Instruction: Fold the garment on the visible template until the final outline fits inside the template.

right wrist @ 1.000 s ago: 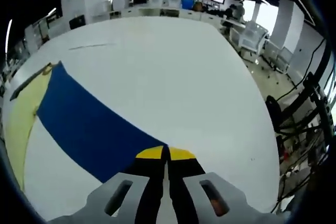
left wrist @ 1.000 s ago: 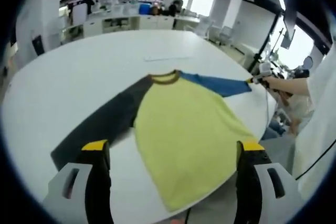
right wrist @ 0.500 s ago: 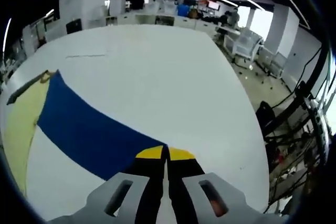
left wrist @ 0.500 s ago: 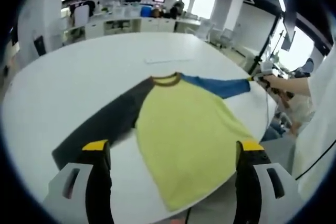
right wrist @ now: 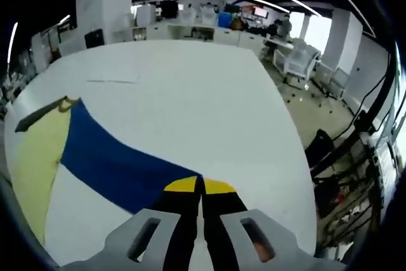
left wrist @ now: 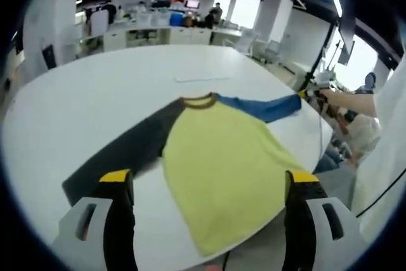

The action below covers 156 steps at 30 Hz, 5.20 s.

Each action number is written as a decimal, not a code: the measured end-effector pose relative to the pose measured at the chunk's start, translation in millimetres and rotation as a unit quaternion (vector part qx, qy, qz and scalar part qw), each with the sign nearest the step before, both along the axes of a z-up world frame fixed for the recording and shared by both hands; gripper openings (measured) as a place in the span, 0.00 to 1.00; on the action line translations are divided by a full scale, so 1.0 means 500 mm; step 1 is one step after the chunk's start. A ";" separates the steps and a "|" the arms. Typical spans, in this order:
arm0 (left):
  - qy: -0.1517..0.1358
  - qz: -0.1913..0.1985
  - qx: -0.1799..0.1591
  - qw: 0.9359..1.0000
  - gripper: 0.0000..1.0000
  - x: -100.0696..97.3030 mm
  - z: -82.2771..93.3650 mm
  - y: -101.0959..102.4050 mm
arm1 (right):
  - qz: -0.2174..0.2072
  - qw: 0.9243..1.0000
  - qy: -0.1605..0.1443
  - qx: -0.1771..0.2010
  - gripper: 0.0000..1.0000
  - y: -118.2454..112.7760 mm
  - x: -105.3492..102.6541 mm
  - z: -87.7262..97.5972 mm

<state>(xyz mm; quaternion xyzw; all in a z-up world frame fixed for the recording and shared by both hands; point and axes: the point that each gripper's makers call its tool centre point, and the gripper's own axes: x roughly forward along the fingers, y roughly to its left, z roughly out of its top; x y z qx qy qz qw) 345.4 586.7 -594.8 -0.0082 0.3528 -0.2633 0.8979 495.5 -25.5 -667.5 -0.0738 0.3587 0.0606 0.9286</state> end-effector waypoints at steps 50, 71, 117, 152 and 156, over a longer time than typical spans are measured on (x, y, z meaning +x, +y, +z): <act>-0.051 -0.021 -0.050 0.997 0.95 -0.101 0.054 -0.009 | 0.215 0.972 -0.089 -0.027 0.02 0.372 0.054 0.390; -0.059 -0.026 -0.062 0.996 0.95 -0.122 0.061 0.002 | 0.332 0.941 -0.068 0.029 0.02 0.672 0.017 0.413; -0.043 -0.058 -0.057 0.996 0.94 -0.136 0.052 0.034 | 0.321 0.942 0.016 0.100 0.02 0.928 0.053 0.255; -0.028 -0.048 -0.072 0.996 0.93 -0.079 0.005 0.049 | 0.261 0.951 0.092 0.135 0.02 1.033 0.090 0.114; -0.026 -0.053 -0.075 0.995 0.93 -0.074 0.001 0.044 | 0.252 0.955 0.100 0.124 0.02 1.037 0.090 0.085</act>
